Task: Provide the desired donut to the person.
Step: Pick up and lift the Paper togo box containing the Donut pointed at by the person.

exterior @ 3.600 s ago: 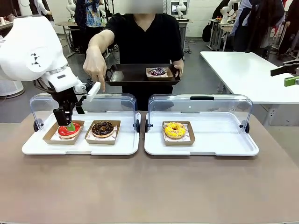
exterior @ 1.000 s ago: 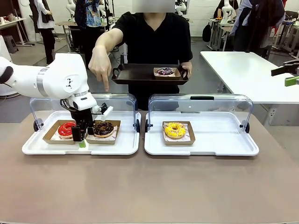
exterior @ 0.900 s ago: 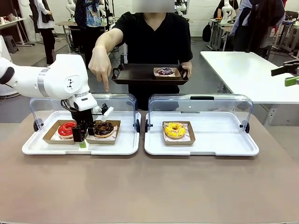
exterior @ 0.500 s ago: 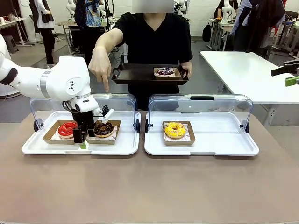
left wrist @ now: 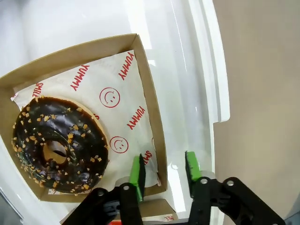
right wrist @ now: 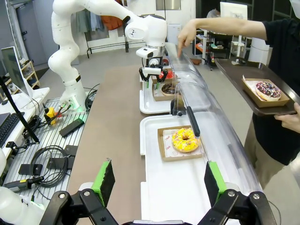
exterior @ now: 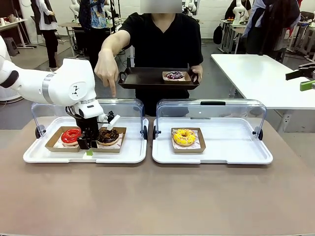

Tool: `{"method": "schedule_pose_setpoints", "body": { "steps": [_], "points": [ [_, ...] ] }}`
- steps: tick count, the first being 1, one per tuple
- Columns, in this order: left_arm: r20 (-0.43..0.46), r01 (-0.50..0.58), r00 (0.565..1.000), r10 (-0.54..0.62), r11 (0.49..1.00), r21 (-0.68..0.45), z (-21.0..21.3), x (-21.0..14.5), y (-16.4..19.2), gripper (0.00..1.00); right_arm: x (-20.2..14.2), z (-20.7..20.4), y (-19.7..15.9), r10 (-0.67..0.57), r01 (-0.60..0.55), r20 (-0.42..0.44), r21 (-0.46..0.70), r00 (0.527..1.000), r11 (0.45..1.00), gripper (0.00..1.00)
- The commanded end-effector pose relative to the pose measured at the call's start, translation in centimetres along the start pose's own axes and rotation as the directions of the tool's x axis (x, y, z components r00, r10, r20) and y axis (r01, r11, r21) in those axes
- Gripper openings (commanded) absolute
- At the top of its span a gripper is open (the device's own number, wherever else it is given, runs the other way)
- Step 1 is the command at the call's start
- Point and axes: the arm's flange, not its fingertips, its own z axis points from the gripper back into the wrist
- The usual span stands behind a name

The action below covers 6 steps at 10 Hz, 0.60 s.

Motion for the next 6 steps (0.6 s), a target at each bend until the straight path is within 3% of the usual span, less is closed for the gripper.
{"method": "schedule_pose_setpoints", "body": {
  "steps": [1, 3, 6],
  "points": [
    [-0.024, -0.020, 1.000, 0.020, 1.000, 0.009, -0.06, 0.10, 0.29, 0.13, 0.00, 0.01, 0.10, -0.001, 0.001, 0.007, 0.007, 1.000, 1.000, 1.00],
    [-0.022, -0.024, 0.999, 0.024, 1.000, 0.013, 0.12, 0.03, 0.30, 0.00, 0.00, 0.01, 0.10, -0.001, 0.001, 0.007, 0.007, 1.000, 1.000, 1.00],
    [-0.031, -0.020, 0.999, 0.021, 1.000, 0.022, 0.63, -0.08, 0.20, 0.00, 0.00, 0.01, 0.10, -0.001, 0.001, 0.007, 0.007, 1.000, 1.000, 1.00]
  ]
}}
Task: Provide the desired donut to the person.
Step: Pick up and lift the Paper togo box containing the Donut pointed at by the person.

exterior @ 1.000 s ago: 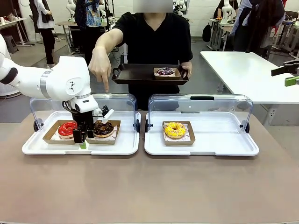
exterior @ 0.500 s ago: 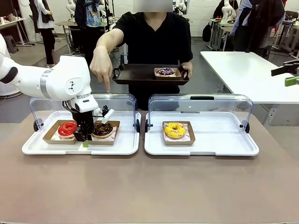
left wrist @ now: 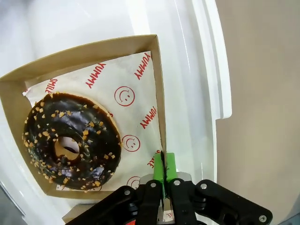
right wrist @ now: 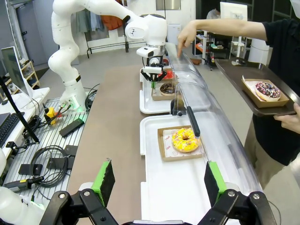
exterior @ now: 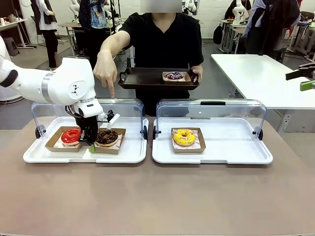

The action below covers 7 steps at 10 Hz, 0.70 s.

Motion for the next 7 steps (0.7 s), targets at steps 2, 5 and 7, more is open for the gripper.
{"method": "schedule_pose_setpoints", "body": {
  "steps": [2, 5, 7],
  "points": [
    [-0.042, 0.000, 0.999, 0.001, 1.000, 0.026, 0.9, 0.1, -0.7, 0.00, 0.0, 0.0, 0.1, -0.001, 0.001, 0.007, 0.007, 1.000, 1.000, 1.00],
    [-0.049, 0.006, 0.999, -0.007, 1.000, -0.021, 6.4, 1.8, -4.7, 0.00, 0.0, 0.0, 0.1, -0.001, 0.001, 0.007, 0.007, 1.000, 1.000, 1.00],
    [-0.038, 0.012, 0.999, -0.014, 0.999, -0.029, 12.4, 4.1, -9.9, 0.00, 0.0, 0.0, 0.1, -0.001, 0.001, 0.007, 0.007, 1.000, 1.000, 1.00]
  ]
}}
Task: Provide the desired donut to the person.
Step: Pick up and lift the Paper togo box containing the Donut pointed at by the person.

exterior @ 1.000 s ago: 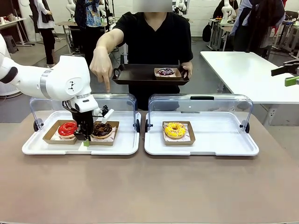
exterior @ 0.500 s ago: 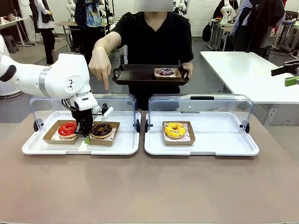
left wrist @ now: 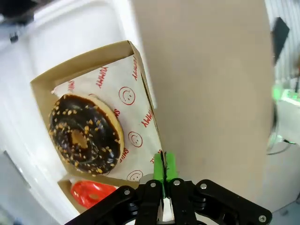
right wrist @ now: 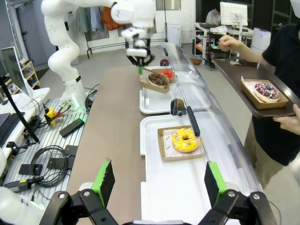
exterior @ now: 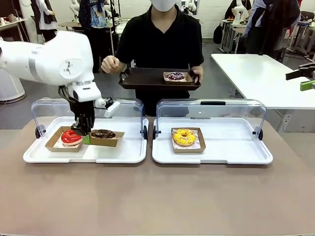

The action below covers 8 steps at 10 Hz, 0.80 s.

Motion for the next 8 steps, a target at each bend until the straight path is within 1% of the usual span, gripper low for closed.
{"method": "schedule_pose_setpoints", "body": {
  "steps": [1, 2, 3, 5, 7, 8],
  "points": [
    [0.013, 0.000, 1.000, 0.000, 1.000, -0.010, 5.2, 1.7, -4.8, 0.00, 0.0, 0.0, 0.1, 0.000, 0.000, 0.007, 0.007, 1.000, 1.000, 1.00],
    [0.013, 0.002, 1.000, -0.002, 1.000, -0.012, 7.7, 2.4, -6.4, 0.00, 0.0, 0.0, 0.1, 0.000, 0.000, 0.007, 0.007, 1.000, 1.000, 1.00],
    [-0.001, -0.011, 1.000, 0.011, 1.000, 0.016, 10.2, 3.4, -8.3, 0.00, 0.0, 0.0, 0.1, 0.000, 0.000, 0.007, 0.007, 1.000, 1.000, 1.00],
    [-0.043, -0.049, 0.998, 0.054, 0.993, 0.103, 14.7, 4.9, -10.6, 0.00, 0.0, 0.0, 0.1, 0.000, 0.000, 0.007, 0.007, 1.000, 1.000, 1.00],
    [-0.021, -0.083, 0.996, 0.088, 0.982, 0.171, 17.9, 4.8, -11.4, 0.00, 0.0, 0.0, 0.1, 0.000, 0.000, 0.007, 0.007, 1.000, 1.000, 1.00],
    [0.000, -0.091, 0.996, 0.092, 0.982, 0.166, 18.2, 4.2, -11.0, 0.00, 0.0, 0.0, 0.1, 0.000, 0.000, 0.007, 0.007, 1.000, 1.000, 1.00]
  ]
}}
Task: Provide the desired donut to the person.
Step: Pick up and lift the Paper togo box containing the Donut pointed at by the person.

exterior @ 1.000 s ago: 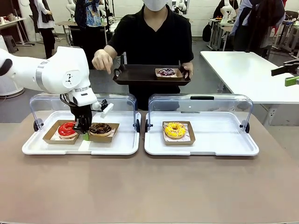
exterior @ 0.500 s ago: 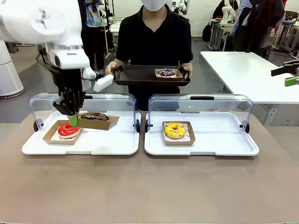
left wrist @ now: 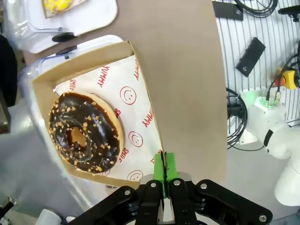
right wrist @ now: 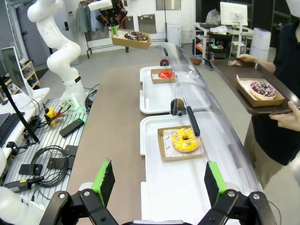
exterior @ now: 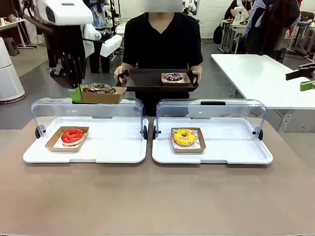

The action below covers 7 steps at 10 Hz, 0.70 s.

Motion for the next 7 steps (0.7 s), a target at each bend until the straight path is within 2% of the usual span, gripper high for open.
{"method": "schedule_pose_setpoints", "body": {
  "steps": [1, 3, 4, 7],
  "points": [
    [0.000, -0.031, 1.000, 0.031, 1.000, -0.003, -0.28, -0.90, 0.94, 0.00, 0.04, 0.01, 0.09, 0.000, 0.000, 0.006, 0.007, 1.000, 1.000, 1.00],
    [-0.027, -0.014, 1.000, 0.015, 0.999, 0.029, -0.80, -1.64, 1.30, 0.00, 0.04, 0.01, 0.09, 0.000, 0.000, 0.006, 0.007, 1.000, 1.000, 1.00],
    [0.009, -0.022, 1.000, 0.022, 1.000, -0.005, -0.01, -1.01, 0.74, 0.00, 0.04, 0.01, 0.09, 0.000, 0.000, 0.006, 0.007, 1.000, 1.000, 1.00],
    [0.009, -0.022, 1.000, 0.022, 1.000, -0.005, -0.01, -1.01, 0.74, 0.00, 0.04, 0.01, 0.09, 0.000, 0.000, 0.006, 0.007, 1.000, 1.000, 1.00]
  ]
}}
